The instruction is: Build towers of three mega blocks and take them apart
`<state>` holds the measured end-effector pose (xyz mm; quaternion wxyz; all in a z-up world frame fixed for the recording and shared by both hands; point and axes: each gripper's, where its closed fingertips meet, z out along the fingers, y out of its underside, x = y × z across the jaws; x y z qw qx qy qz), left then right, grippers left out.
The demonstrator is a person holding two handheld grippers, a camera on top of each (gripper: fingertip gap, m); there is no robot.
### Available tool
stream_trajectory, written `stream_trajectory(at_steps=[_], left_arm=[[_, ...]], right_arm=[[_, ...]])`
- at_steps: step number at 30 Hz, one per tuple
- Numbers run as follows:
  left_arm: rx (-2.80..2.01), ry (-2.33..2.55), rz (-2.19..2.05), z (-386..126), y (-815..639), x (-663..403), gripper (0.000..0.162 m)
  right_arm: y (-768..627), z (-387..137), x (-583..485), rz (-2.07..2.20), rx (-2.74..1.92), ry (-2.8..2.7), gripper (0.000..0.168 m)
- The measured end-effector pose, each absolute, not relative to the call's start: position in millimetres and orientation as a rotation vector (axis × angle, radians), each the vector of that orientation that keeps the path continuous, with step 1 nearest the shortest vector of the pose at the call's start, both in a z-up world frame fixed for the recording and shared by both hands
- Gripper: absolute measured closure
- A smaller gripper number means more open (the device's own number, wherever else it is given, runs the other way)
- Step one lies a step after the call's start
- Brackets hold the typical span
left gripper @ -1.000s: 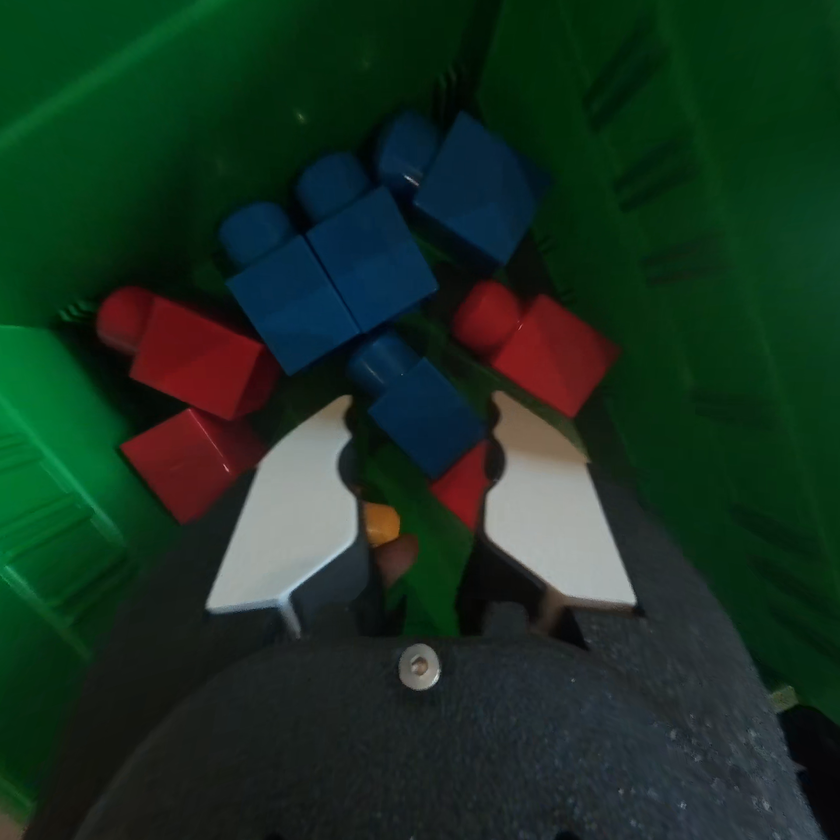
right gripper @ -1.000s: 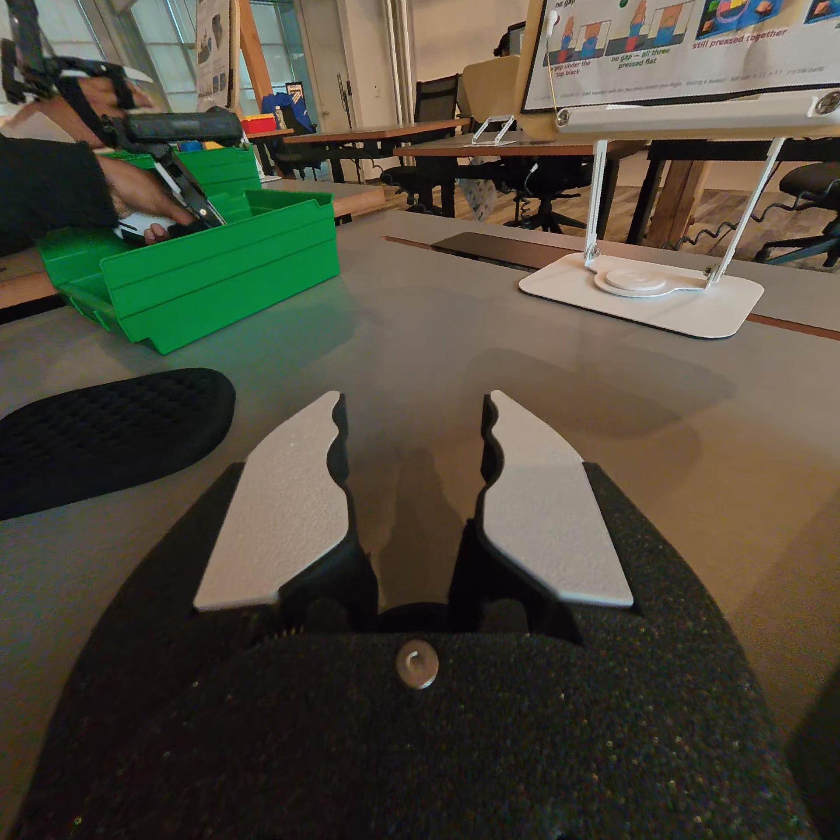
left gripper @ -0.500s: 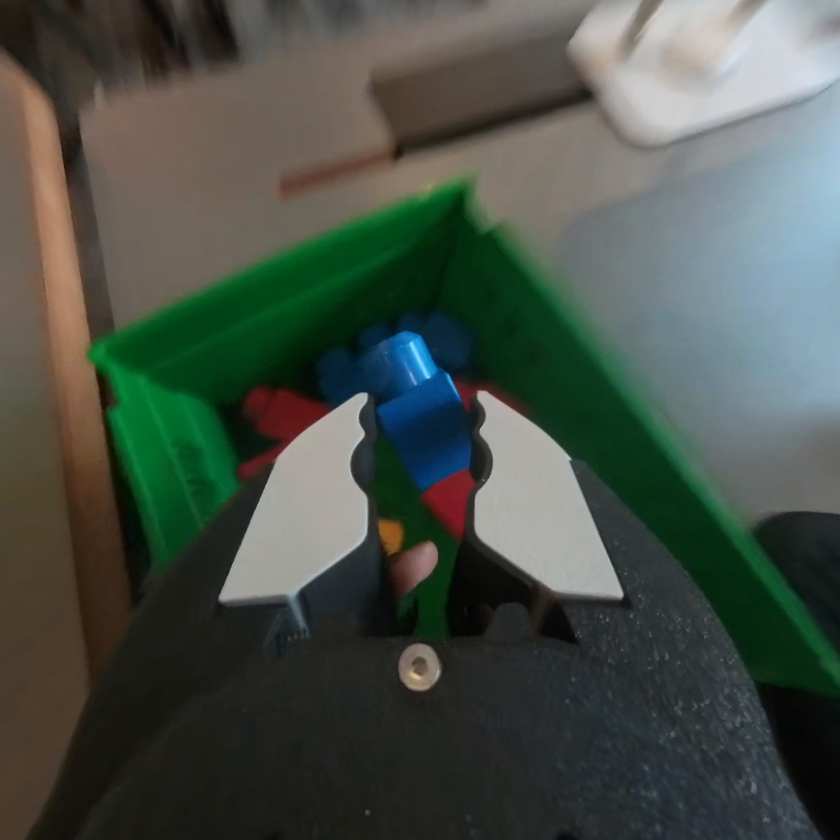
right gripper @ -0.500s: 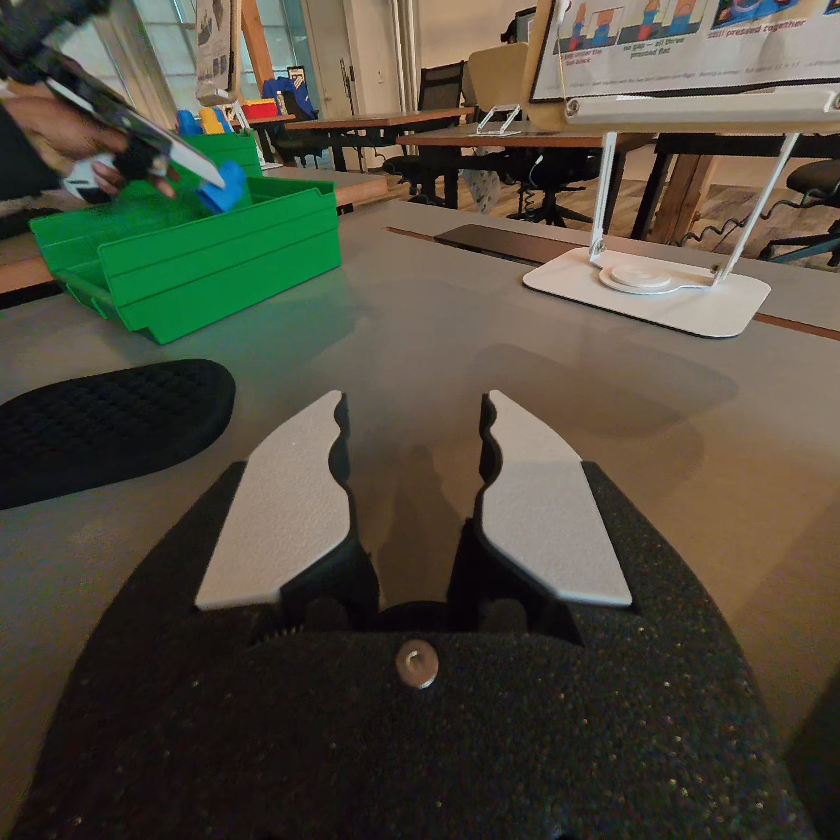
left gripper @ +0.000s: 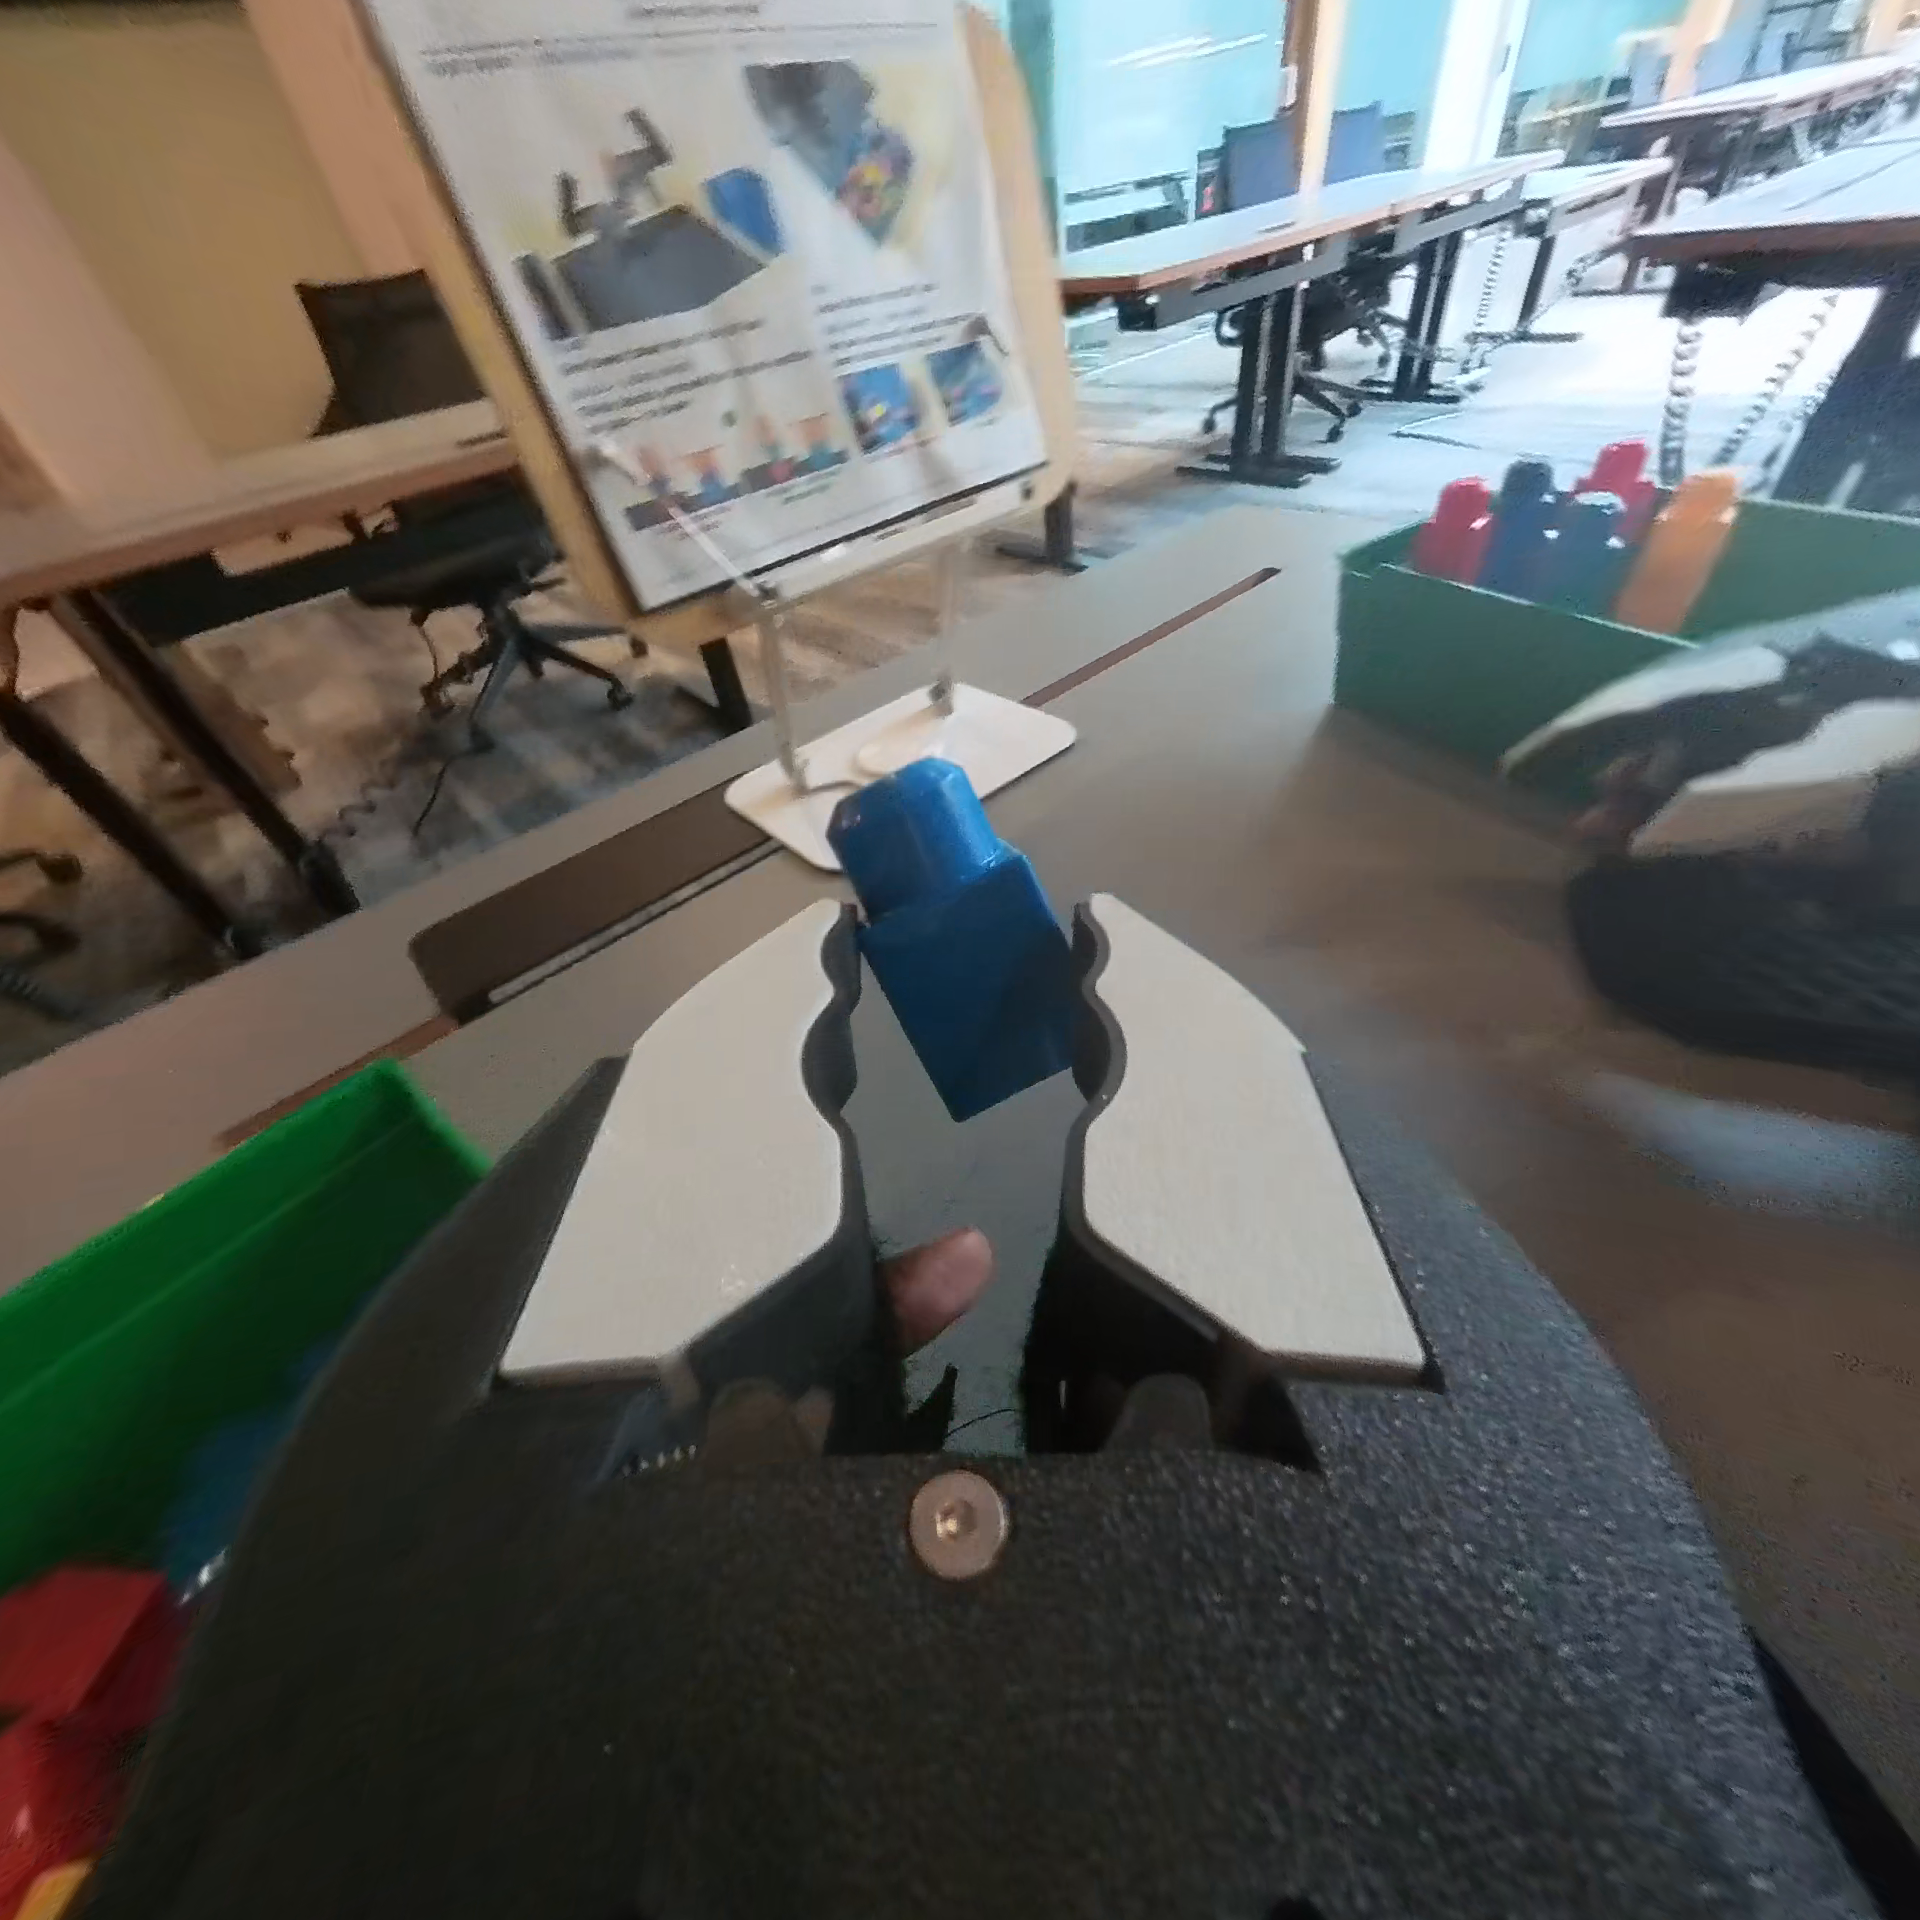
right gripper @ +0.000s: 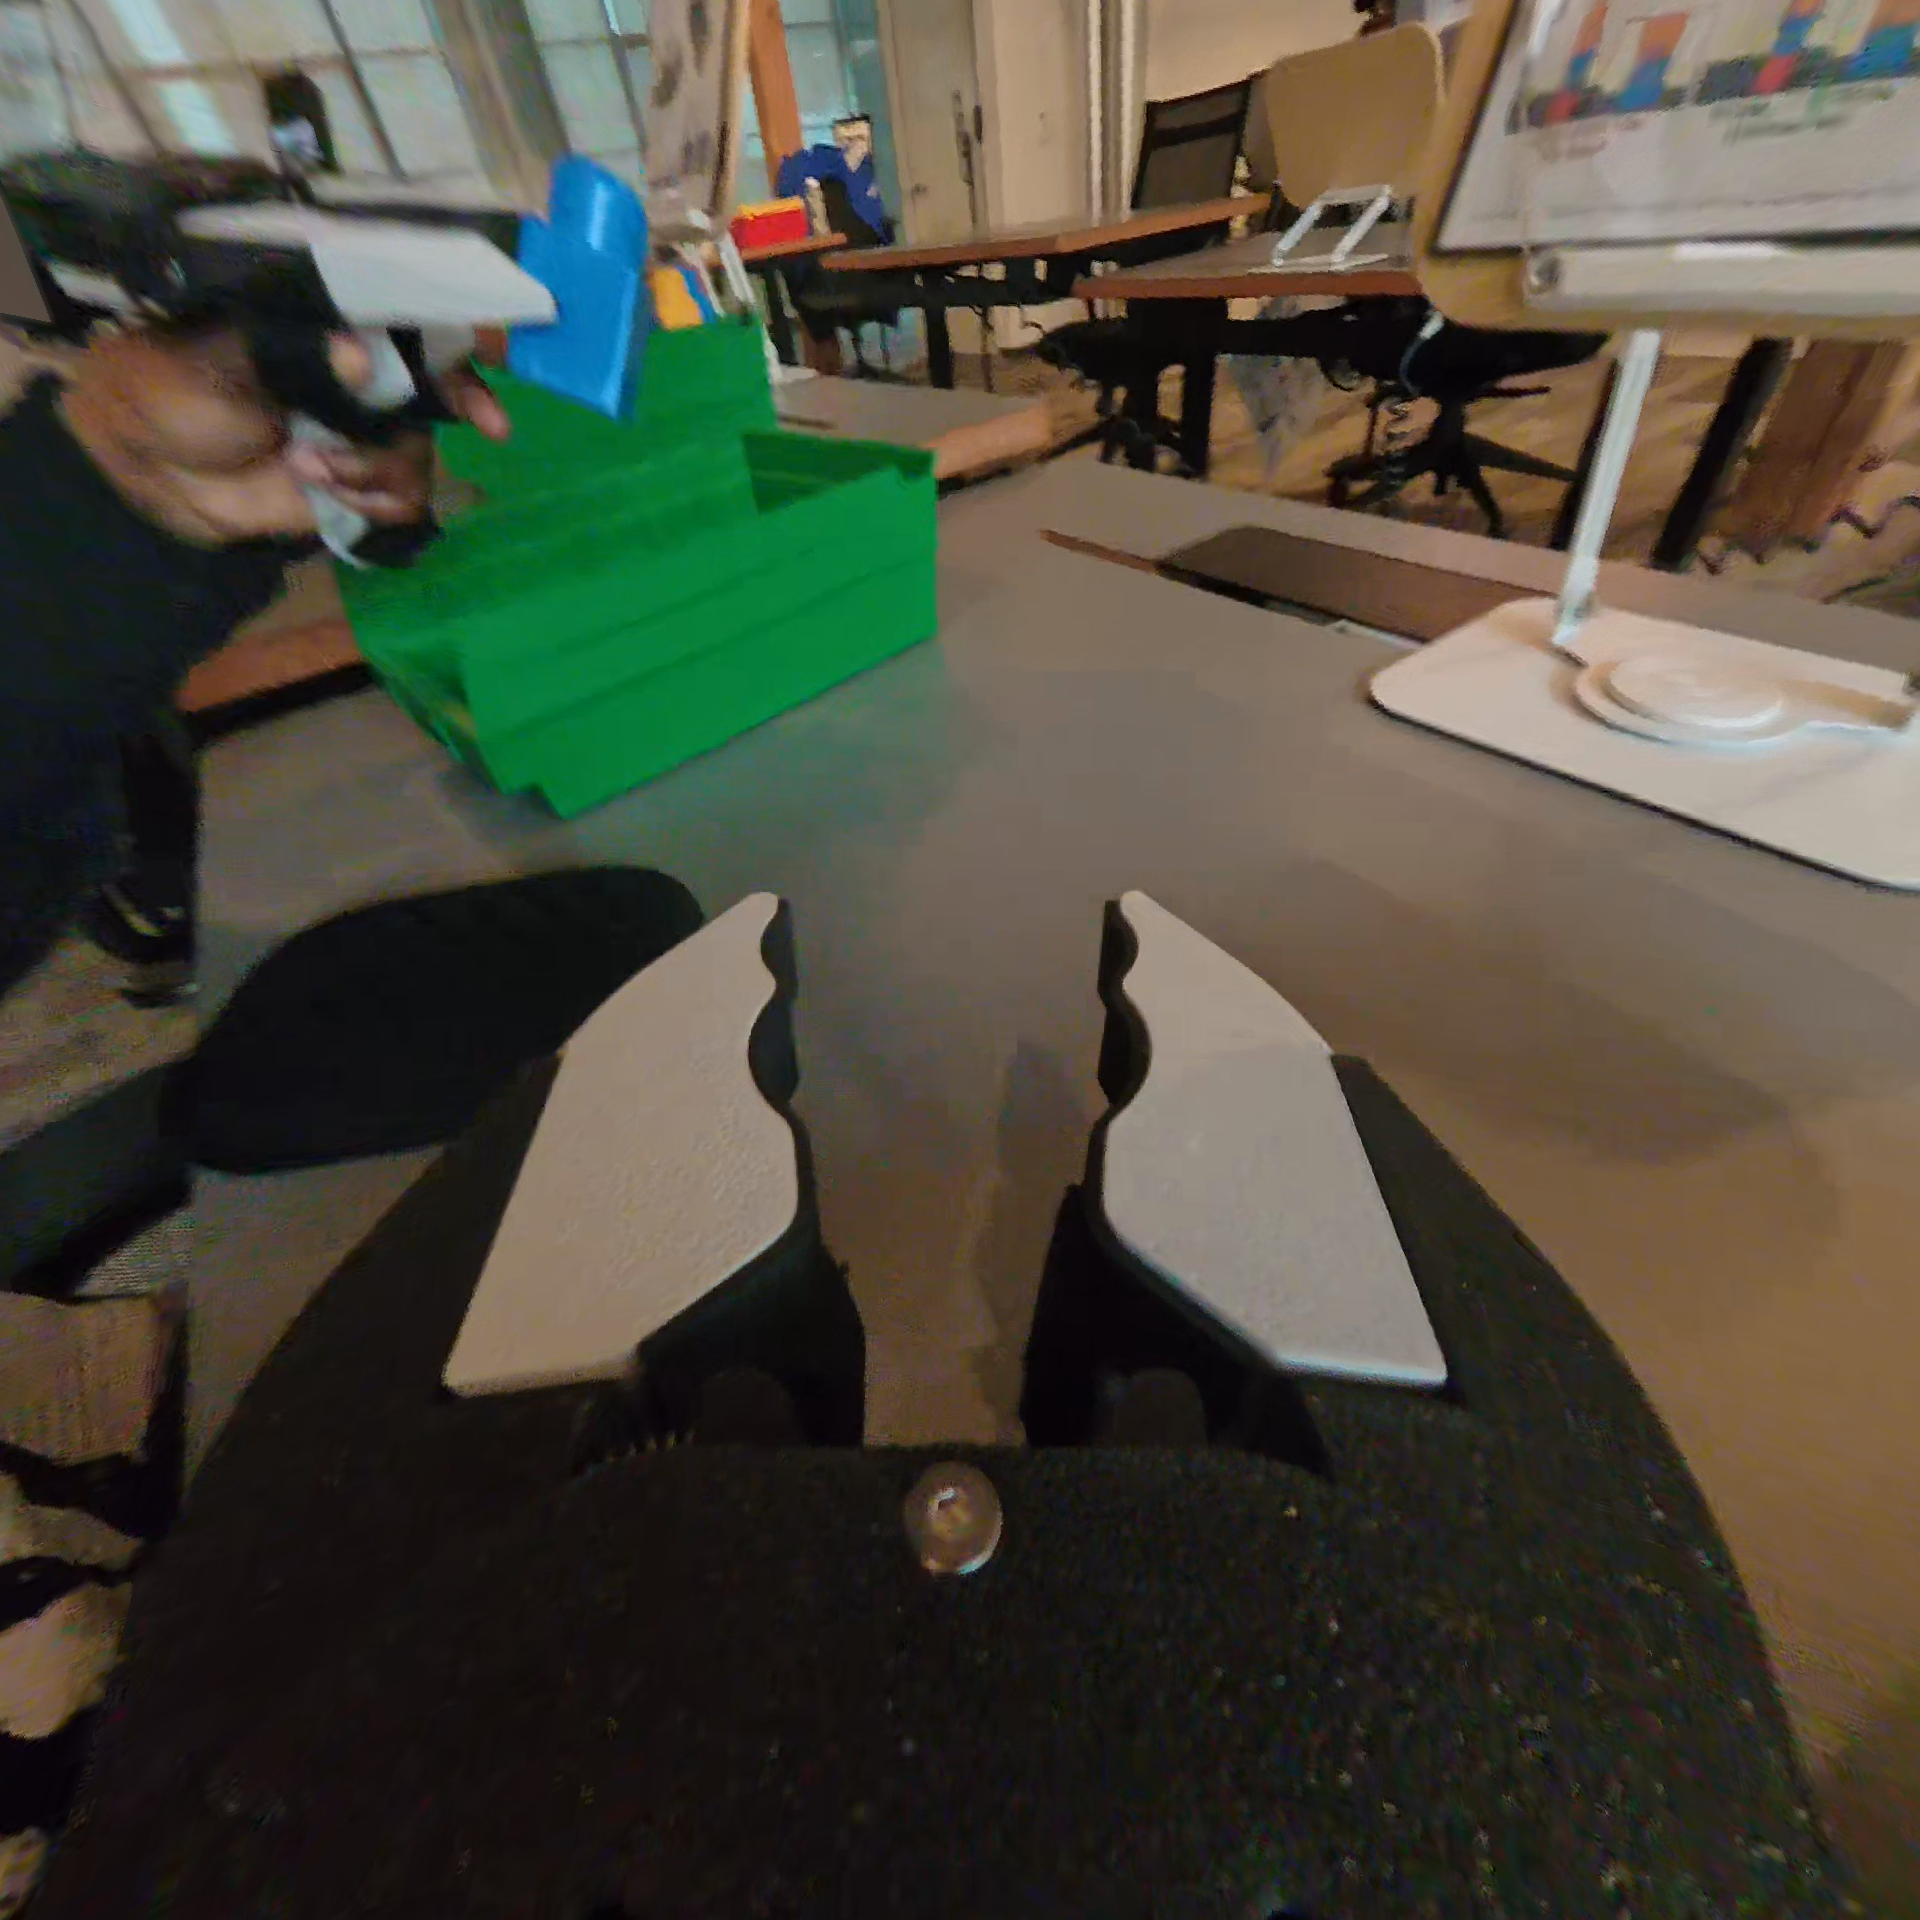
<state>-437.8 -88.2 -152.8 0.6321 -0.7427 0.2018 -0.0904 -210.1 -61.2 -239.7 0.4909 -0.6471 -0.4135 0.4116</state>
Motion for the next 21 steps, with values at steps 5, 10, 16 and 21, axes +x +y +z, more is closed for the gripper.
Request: stream_trajectory(at_steps=[5, 10, 16, 21], left_arm=[[-1.627, 0.576, -0.143, -164.2, -93.7, -379.6, 0.124], [-1.589, 0.690, 0.011, -185.4, -92.1, -336.2, 0.124], [-1.542, 0.782, 0.118, -203.5, -91.6, -303.3, 0.124], [-1.515, 0.847, 0.210, -215.6, -93.6, -292.6, 0.123]], right_arm=[[-66.2, -188.8, -240.4, 1.042, -1.489, -1.081, 0.112], [-81.7, -169.8, -279.2, 1.033, -1.474, -1.235, 0.111], [-91.7, -198.5, -305.8, 0.981, -1.606, -1.412, 0.111], [-91.6, -220.1, -307.7, 0.962, -1.668, -1.478, 0.132]])
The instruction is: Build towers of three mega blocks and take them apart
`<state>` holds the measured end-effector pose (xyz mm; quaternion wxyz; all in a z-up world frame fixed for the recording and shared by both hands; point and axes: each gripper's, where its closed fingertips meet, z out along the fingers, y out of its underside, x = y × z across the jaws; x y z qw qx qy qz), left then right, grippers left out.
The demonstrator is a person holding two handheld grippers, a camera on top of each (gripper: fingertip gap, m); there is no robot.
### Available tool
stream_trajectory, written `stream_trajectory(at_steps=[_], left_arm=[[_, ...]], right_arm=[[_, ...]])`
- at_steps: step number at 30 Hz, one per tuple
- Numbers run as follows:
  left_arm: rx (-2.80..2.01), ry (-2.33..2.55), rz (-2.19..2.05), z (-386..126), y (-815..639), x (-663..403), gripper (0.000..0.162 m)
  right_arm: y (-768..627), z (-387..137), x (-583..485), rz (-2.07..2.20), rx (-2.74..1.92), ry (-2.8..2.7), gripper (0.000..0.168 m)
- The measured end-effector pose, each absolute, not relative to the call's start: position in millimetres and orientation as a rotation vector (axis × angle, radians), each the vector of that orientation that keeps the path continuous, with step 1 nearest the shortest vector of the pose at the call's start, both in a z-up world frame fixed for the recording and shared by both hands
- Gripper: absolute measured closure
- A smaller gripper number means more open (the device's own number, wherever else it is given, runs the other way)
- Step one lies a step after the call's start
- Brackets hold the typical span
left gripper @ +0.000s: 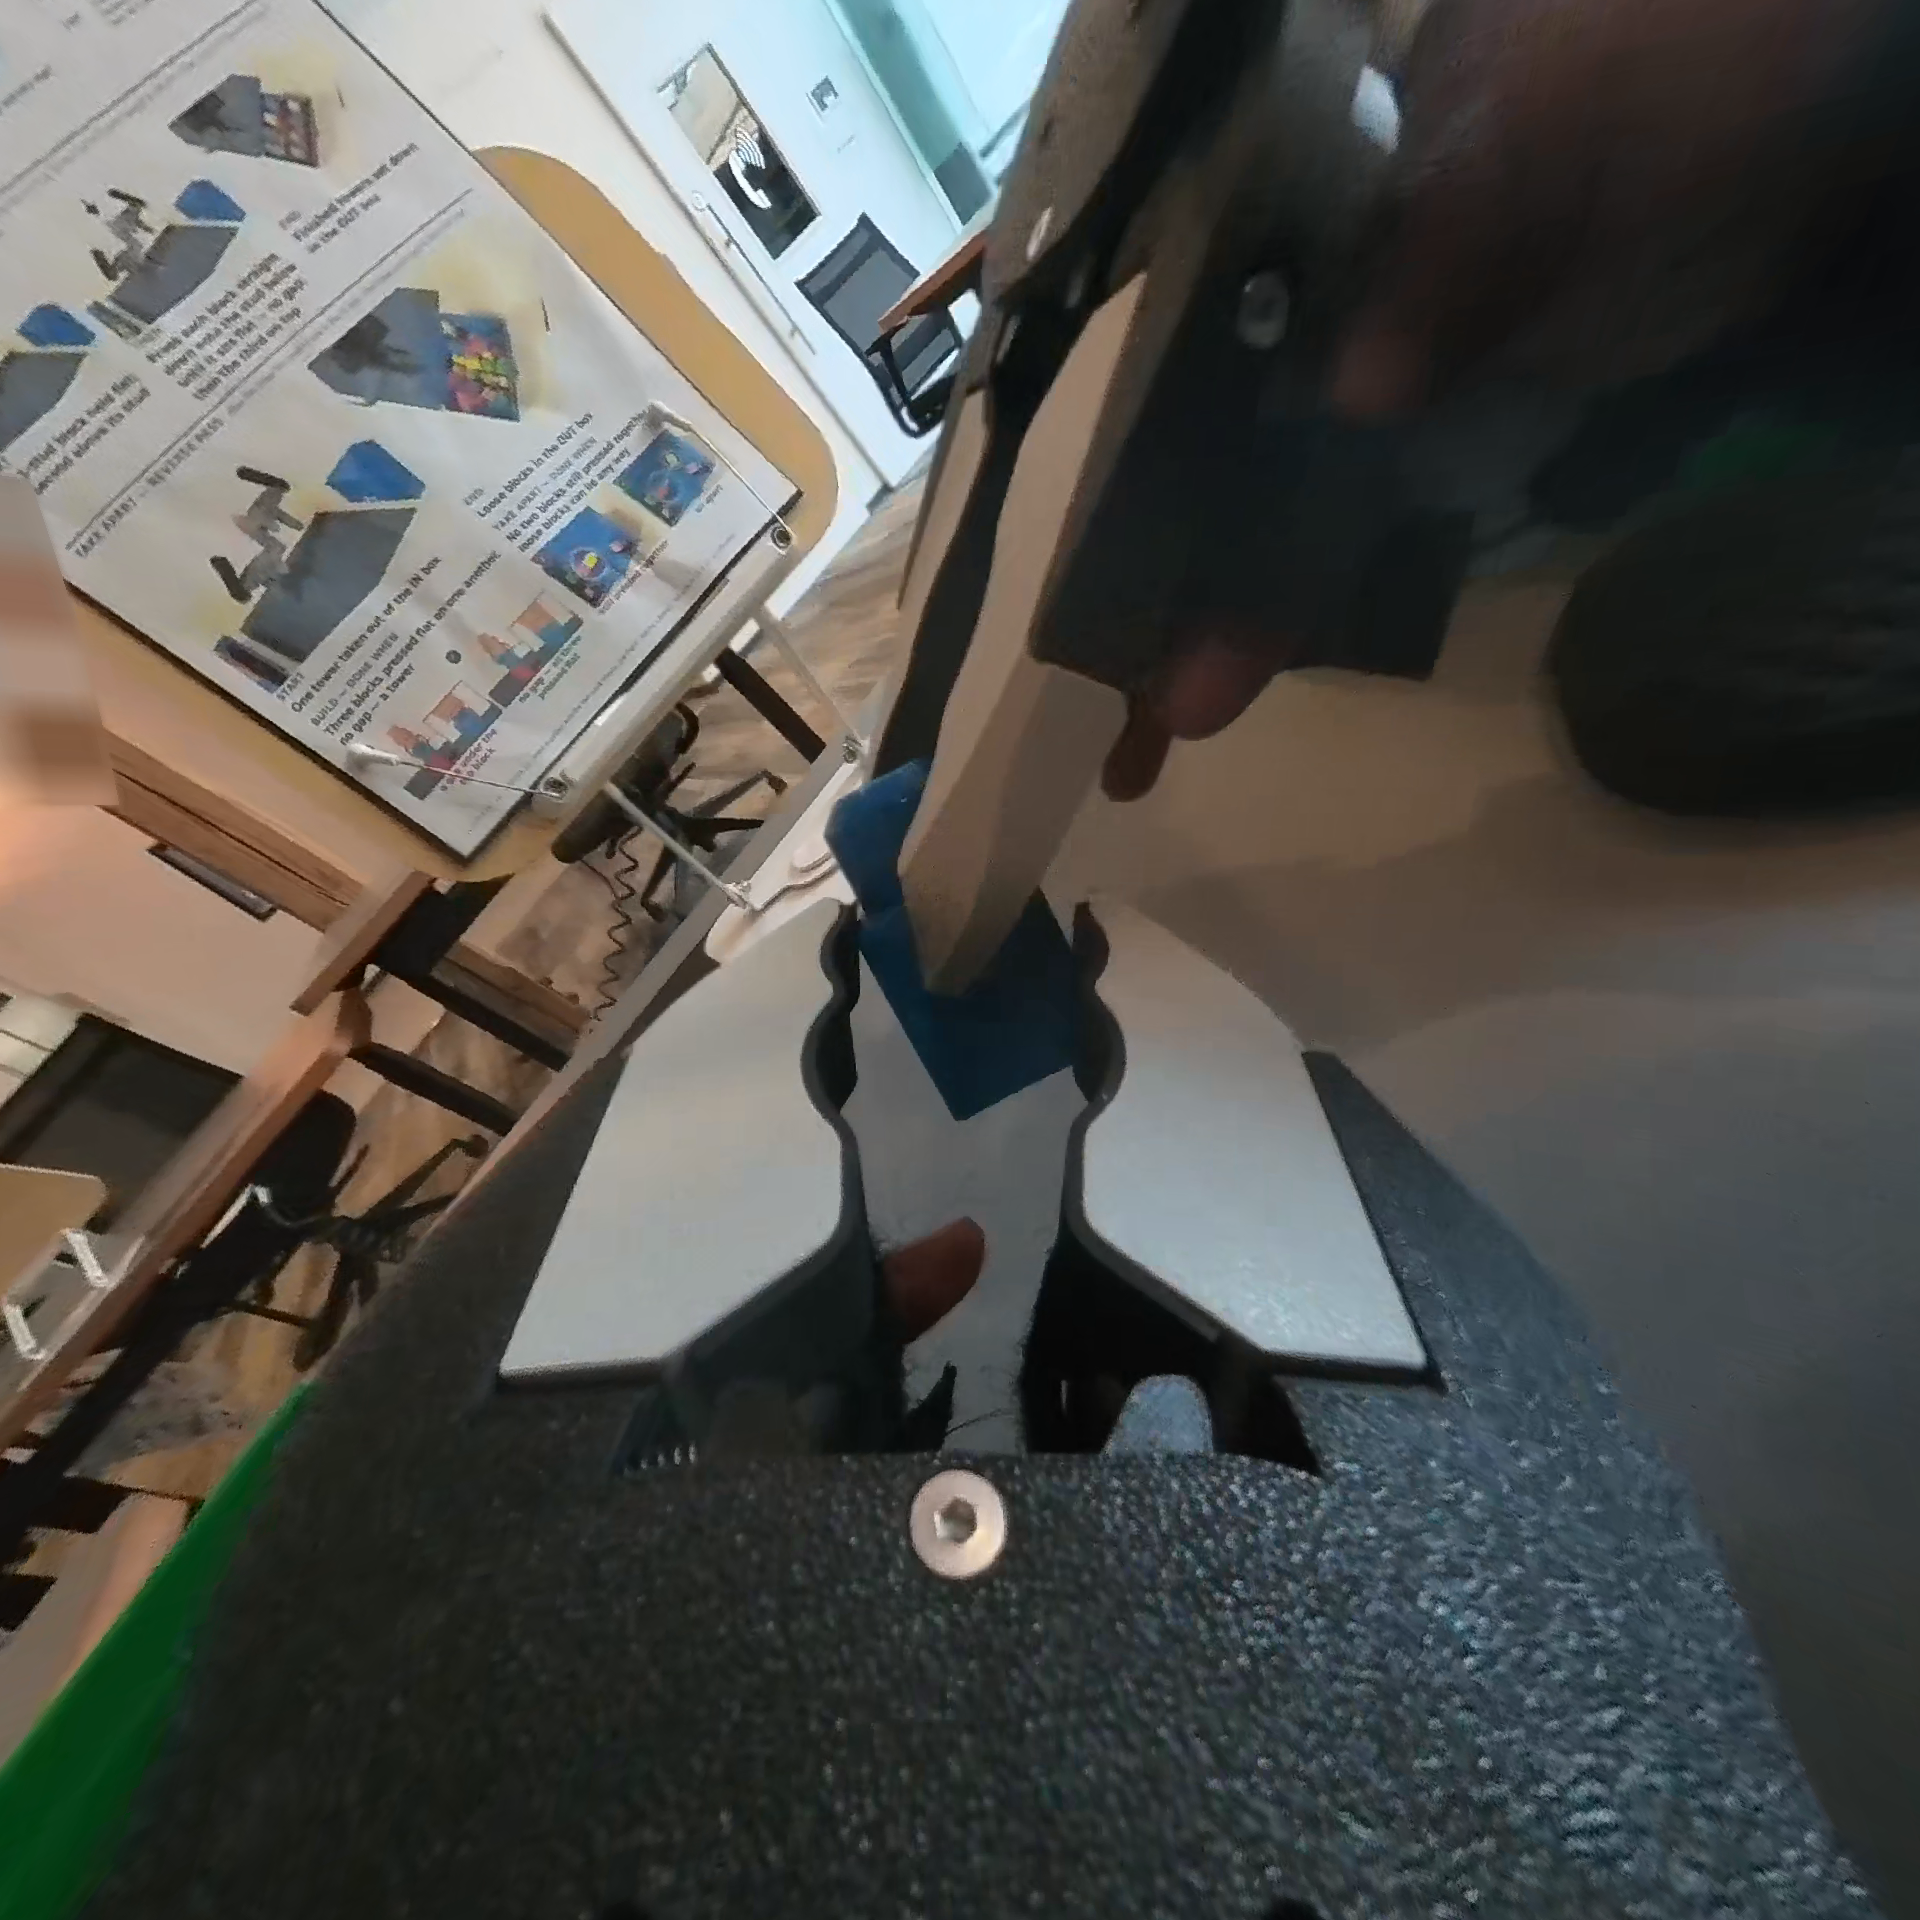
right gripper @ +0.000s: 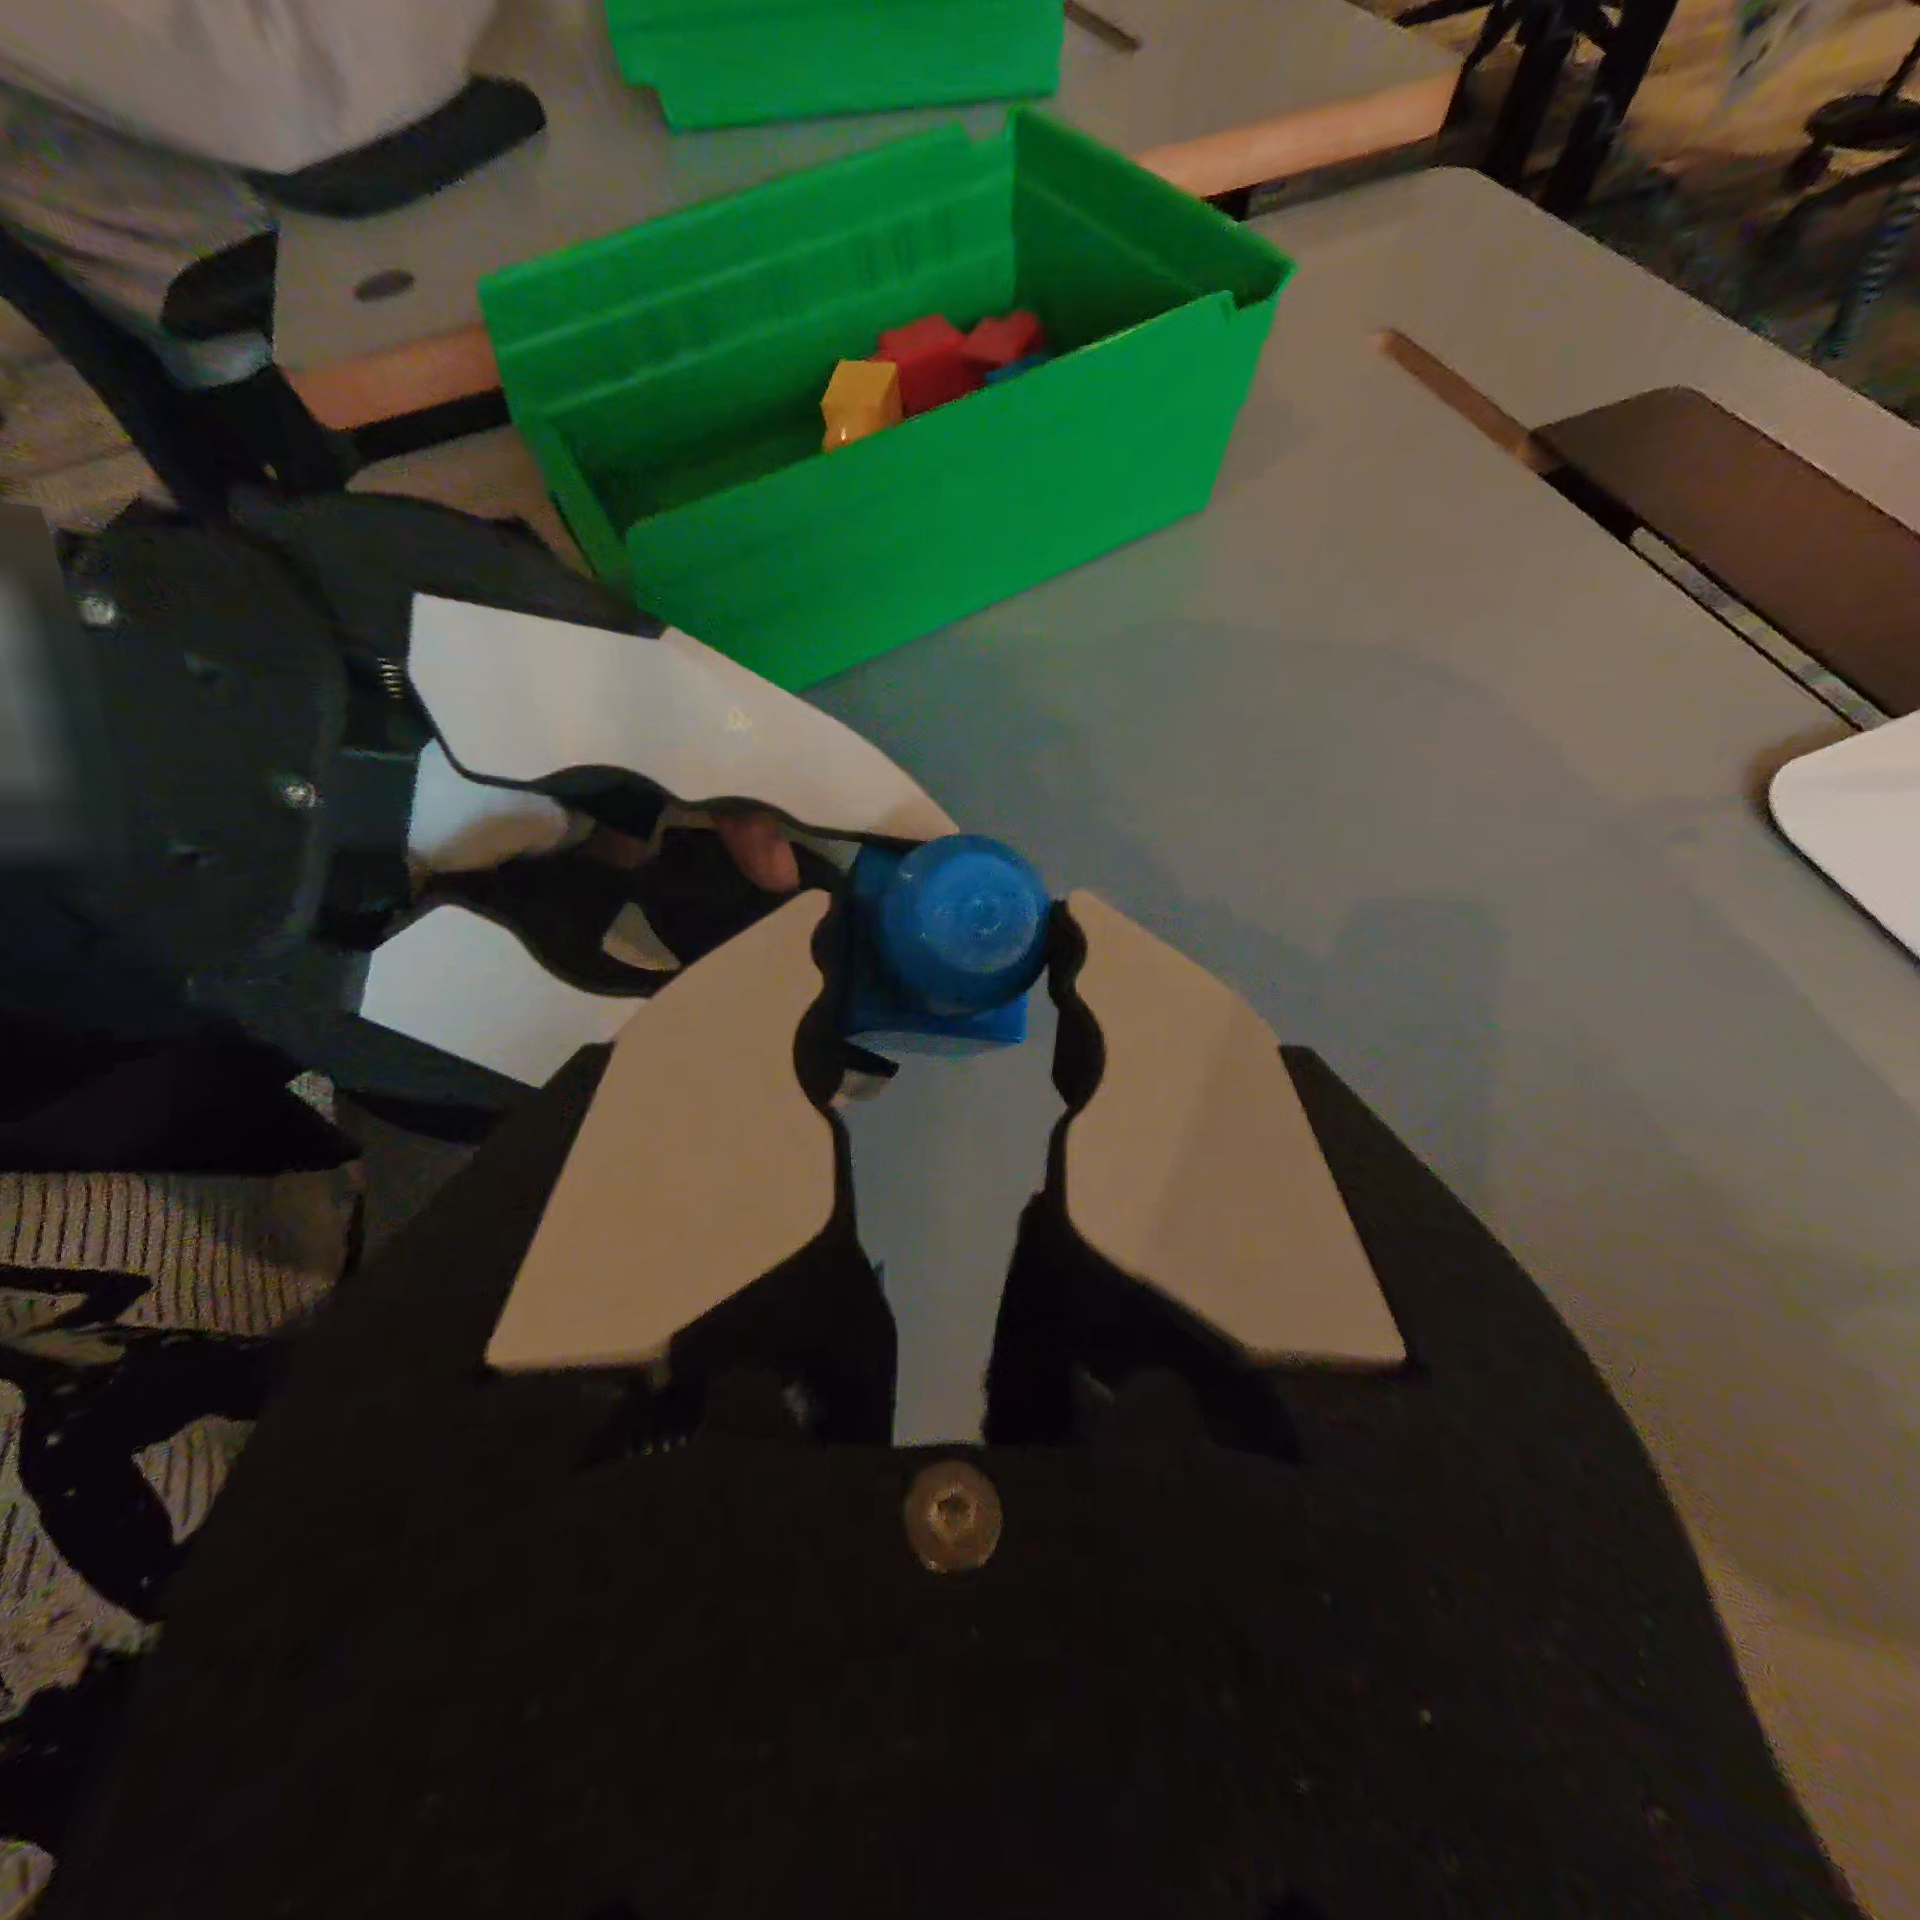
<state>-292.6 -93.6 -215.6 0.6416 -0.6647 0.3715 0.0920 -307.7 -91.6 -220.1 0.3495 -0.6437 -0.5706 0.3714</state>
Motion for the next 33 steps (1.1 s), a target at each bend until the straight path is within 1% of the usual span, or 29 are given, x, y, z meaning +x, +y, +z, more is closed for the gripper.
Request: stream_trajectory(at_steps=[2, 6, 7, 10, 14, 17, 22, 33], left_arm=[[-1.510, 0.857, 0.206, -219.6, -95.6, -290.5, 0.122], [-1.546, 0.831, 0.100, -229.7, -100.2, -292.4, 0.101], [-1.561, 0.815, 0.045, -232.4, -102.1, -293.6, 0.098], [-1.577, 0.745, -0.149, -236.4, -111.0, -298.7, 0.094], [-1.573, 0.689, -0.427, -245.3, -128.1, -301.7, 0.085], [-1.539, 0.692, -0.596, -249.4, -141.7, -299.6, 0.084], [-1.496, 0.715, -0.714, -245.5, -150.3, -299.0, 0.084], [-1.548, 0.807, -0.716, -258.0, -152.9, -288.1, 0.086]], right_arm=[[-93.4, -223.5, -305.4, 0.971, -1.653, -1.508, 0.132], [-94.8, -228.8, -296.6, 0.918, -1.565, -1.604, 0.132], [-97.1, -229.5, -294.0, 0.916, -1.527, -1.639, 0.132], [-102.5, -234.9, -284.3, 0.892, -1.399, -1.757, 0.132], [-109.1, -253.2, -270.5, 0.864, -1.266, -1.922, 0.132], [-113.8, -273.4, -264.0, 0.860, -1.238, -2.006, 0.132], [-115.4, -298.9, -260.2, 0.855, -1.271, -2.053, 0.132], [-113.8, -325.3, -259.8, 0.774, -1.323, -2.061, 0.132]])
